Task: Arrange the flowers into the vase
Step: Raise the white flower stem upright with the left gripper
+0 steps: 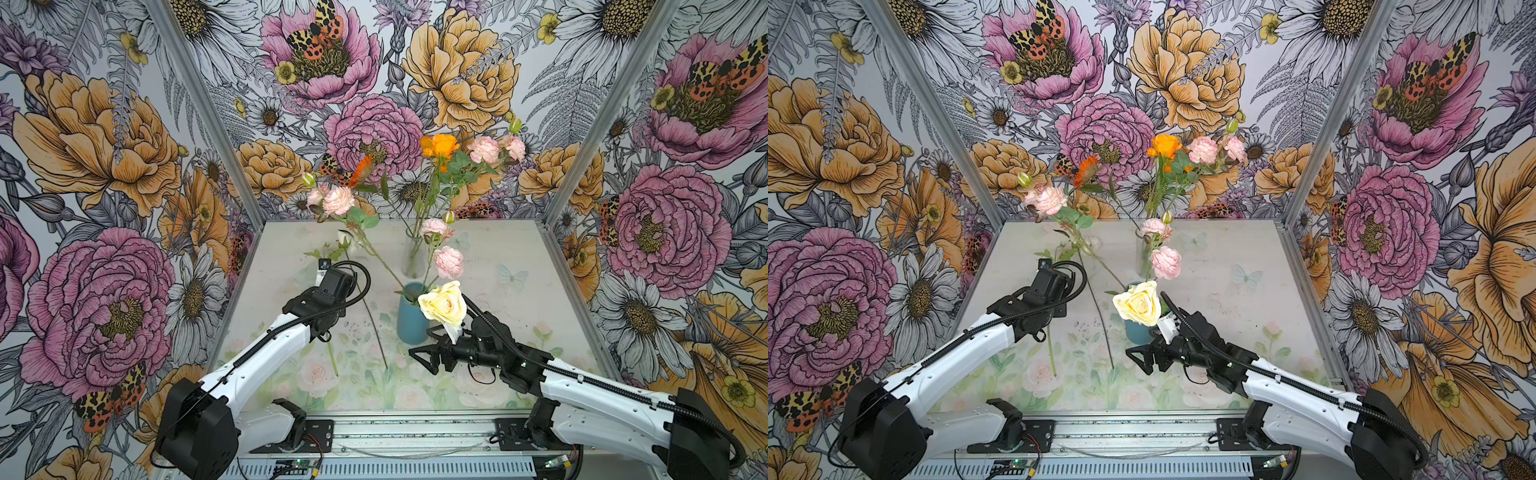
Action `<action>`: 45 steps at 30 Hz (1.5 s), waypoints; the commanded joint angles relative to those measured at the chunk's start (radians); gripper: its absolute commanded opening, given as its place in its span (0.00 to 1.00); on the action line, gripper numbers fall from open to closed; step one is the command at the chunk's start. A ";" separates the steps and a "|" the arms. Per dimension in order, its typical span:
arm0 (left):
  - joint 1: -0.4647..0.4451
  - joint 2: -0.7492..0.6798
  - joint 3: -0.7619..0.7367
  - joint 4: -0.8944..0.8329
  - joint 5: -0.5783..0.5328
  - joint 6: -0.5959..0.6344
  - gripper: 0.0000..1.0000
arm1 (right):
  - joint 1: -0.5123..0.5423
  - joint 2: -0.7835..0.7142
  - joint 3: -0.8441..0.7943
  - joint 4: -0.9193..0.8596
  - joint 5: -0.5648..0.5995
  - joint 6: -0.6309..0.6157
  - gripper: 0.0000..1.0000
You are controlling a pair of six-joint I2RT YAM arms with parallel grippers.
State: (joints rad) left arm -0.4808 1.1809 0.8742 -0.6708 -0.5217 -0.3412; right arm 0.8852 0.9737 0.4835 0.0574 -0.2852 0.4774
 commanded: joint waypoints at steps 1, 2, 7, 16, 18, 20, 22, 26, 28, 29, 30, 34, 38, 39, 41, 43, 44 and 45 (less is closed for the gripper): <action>0.020 -0.054 0.000 0.022 0.003 -0.011 0.00 | 0.010 -0.025 0.028 0.007 -0.001 -0.014 1.00; 0.021 -0.041 0.013 -0.014 -0.037 -0.013 0.00 | 0.009 -0.030 0.027 0.006 0.003 -0.013 1.00; -0.122 -0.077 0.059 -0.087 -0.304 -0.013 0.00 | 0.010 -0.042 0.038 -0.017 0.004 -0.019 0.99; -0.252 0.029 0.163 -0.257 -0.657 -0.027 0.00 | 0.010 -0.025 0.045 -0.006 -0.002 -0.025 0.99; -0.210 -0.015 0.128 -0.228 -0.551 -0.059 0.00 | 0.009 -0.028 0.041 -0.005 0.000 -0.024 0.99; -0.176 -0.057 0.094 -0.198 -0.487 -0.070 0.00 | 0.009 -0.035 0.038 -0.010 0.002 -0.024 0.99; -0.103 -0.108 0.062 -0.157 -0.373 -0.063 0.00 | 0.009 -0.041 0.041 -0.018 0.003 -0.030 0.99; 0.029 -0.223 0.007 -0.082 -0.161 -0.052 0.00 | 0.009 -0.038 0.048 -0.024 0.004 -0.037 0.99; 0.088 -0.285 -0.017 -0.058 -0.055 -0.067 0.00 | 0.010 -0.031 0.050 -0.021 0.003 -0.037 1.00; 0.116 -0.309 -0.023 -0.057 -0.022 -0.077 0.00 | 0.009 -0.030 0.050 -0.016 0.003 -0.034 0.99; 0.145 -0.341 -0.031 -0.059 0.002 -0.088 0.00 | 0.010 -0.030 0.050 -0.015 0.001 -0.035 1.00; 0.212 -0.491 -0.039 -0.064 -0.026 -0.123 0.00 | 0.008 -0.042 0.066 -0.049 0.004 -0.047 0.99; 0.220 -0.597 0.023 -0.026 -0.071 -0.072 0.00 | -0.005 -0.072 0.075 -0.082 0.014 -0.057 0.99; 0.218 -0.625 0.029 0.014 -0.061 -0.049 0.00 | -0.013 -0.080 0.071 -0.081 0.011 -0.051 0.99; 0.217 -0.681 0.023 0.121 -0.013 0.006 0.00 | -0.032 -0.094 0.062 -0.083 -0.001 -0.043 1.00; 0.216 -0.723 0.014 0.227 0.041 0.039 0.00 | -0.060 -0.113 0.050 -0.100 -0.013 -0.036 1.00; 0.214 -0.730 0.016 0.268 0.078 0.055 0.00 | -0.073 -0.124 0.041 -0.102 -0.021 -0.031 1.00; 0.213 -0.729 0.025 0.300 0.115 0.066 0.00 | -0.086 -0.140 0.031 -0.102 -0.034 -0.022 0.99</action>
State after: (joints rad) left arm -0.2680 0.4610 0.8757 -0.5503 -0.5232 -0.3466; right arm 0.8246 0.8711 0.5228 -0.0299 -0.2909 0.4469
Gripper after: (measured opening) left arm 0.053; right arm 0.995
